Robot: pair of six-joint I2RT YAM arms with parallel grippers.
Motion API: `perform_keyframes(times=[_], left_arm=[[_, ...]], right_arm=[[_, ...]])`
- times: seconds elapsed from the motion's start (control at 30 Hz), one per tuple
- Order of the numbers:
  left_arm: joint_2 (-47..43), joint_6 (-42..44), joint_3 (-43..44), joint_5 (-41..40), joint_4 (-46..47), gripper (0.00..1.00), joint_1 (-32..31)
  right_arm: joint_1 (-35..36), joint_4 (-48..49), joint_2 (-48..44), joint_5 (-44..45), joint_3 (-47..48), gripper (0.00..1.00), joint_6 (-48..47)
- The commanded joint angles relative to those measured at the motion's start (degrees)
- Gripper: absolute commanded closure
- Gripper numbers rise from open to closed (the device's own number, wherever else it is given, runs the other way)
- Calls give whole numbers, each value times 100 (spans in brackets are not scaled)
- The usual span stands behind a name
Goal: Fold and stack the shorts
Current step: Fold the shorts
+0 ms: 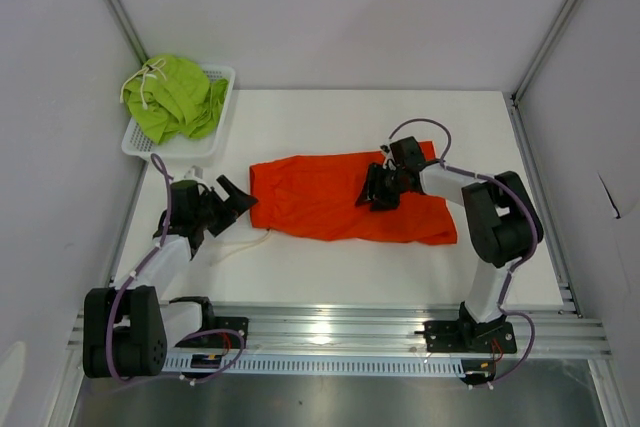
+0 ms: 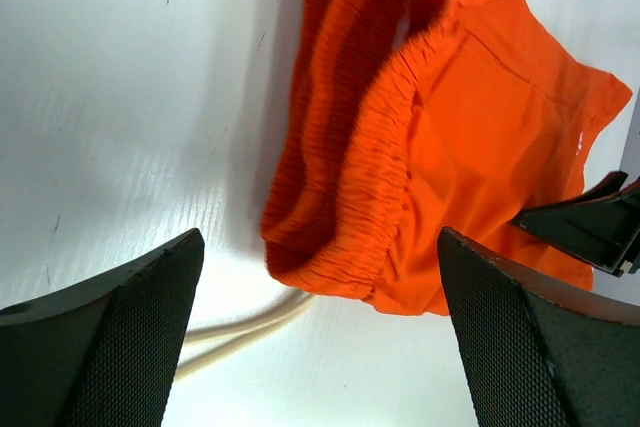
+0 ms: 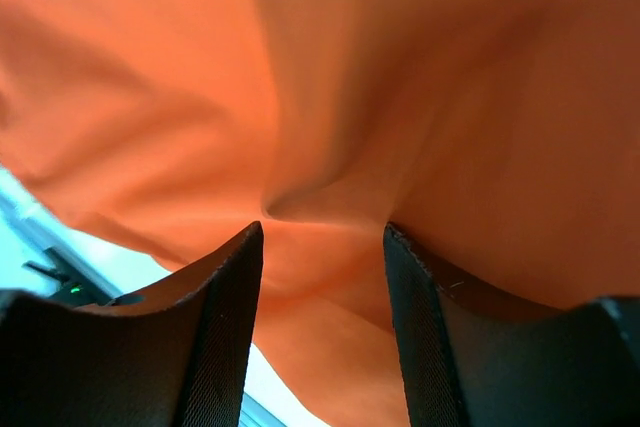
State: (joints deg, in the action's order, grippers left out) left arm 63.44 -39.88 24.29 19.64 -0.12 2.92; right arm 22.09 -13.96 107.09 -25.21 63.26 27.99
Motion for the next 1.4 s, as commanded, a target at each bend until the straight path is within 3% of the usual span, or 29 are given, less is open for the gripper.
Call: perform_keyframes(times=[0.0,0.03,0.23,0.47,0.67,0.9,1.0,1.03,1.23,1.27,1.33,1.37], left_arm=[[-42,50,-21,128,214,1,51],[-42,42,-21,154,232,1,51],[-60,41,-100,365,302,1,42],[-42,129,-171,822,627,1,-168],[-235,121,-171,840,741,1,-529],[-174,59,-311,822,803,1,-547],[-174,24,-320,848,768,1,-547],[-183,7,-320,910,794,1,-547],[-235,-46,-276,1086,715,1,-485],[-262,-55,-276,1112,689,1,-468],[-314,-55,-302,1130,671,1,-433],[-341,-55,-302,1156,671,1,-415]], right_arm=[[-134,-1116,-355,1033,-314,45,-338],[-178,-1353,-503,1488,-428,44,-320],[-1092,-1478,-1338,2123,-1245,43,-302],[-812,-1654,-2446,2512,-1141,38,-276],[654,-1435,-3264,2881,-605,29,-583],[2430,-970,-2905,3715,-508,25,-1470],[3291,-794,-2641,4636,-587,25,-1996],[3502,-619,-2571,5318,-613,25,-2121],[4409,243,-2175,6247,-807,23,-3280],[4462,322,-2157,6265,-833,20,-3404],[4629,245,-2008,6440,-737,1,-3519],[4655,166,-1929,6389,-667,0,-3598]])
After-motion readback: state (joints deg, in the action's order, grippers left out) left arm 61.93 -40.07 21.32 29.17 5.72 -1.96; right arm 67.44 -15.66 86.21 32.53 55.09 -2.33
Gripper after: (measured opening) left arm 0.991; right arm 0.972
